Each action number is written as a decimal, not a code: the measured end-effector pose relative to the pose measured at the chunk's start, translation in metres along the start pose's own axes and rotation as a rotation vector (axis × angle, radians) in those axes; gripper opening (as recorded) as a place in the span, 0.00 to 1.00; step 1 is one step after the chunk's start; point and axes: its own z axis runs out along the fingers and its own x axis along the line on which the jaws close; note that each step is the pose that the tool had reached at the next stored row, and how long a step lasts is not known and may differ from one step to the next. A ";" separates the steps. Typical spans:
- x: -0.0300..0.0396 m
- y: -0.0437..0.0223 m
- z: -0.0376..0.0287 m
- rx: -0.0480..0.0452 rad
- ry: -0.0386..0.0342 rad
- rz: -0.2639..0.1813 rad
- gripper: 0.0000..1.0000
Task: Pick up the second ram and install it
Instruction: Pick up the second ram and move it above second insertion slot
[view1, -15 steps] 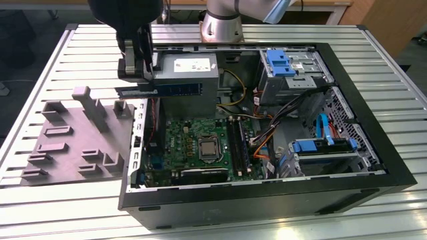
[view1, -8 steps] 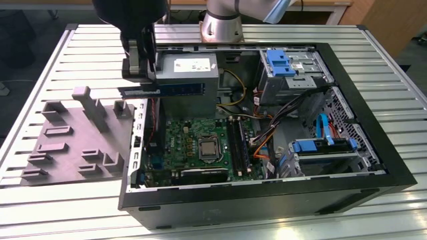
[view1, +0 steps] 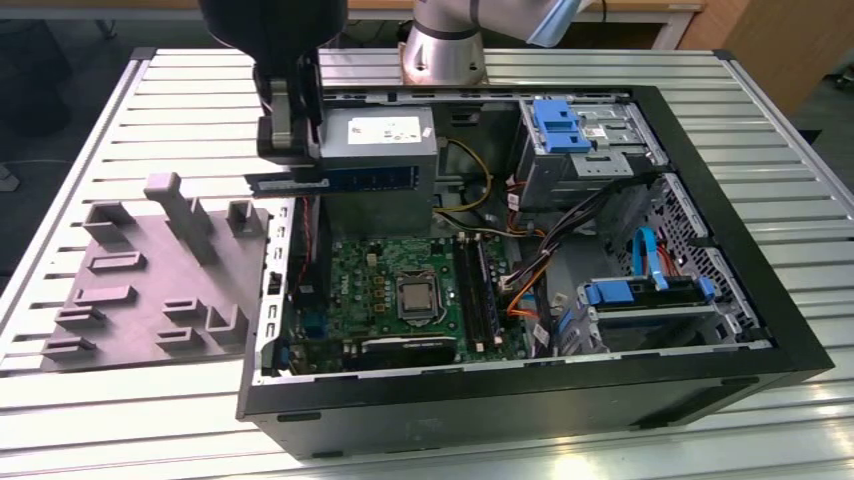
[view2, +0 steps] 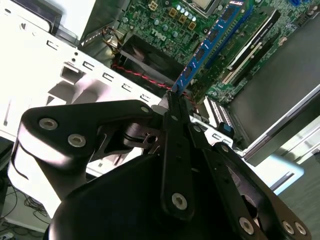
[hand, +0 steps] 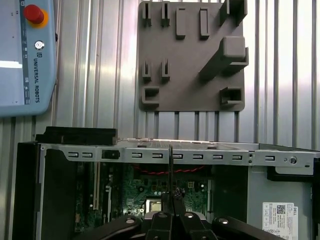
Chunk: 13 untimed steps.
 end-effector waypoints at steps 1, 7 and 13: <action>0.0000 -0.0009 0.0000 0.0000 0.0000 0.000 0.12; 0.0001 -0.0057 -0.0002 0.0001 -0.0001 0.000 0.12; 0.0002 -0.0107 -0.0005 0.0000 0.0000 0.000 0.12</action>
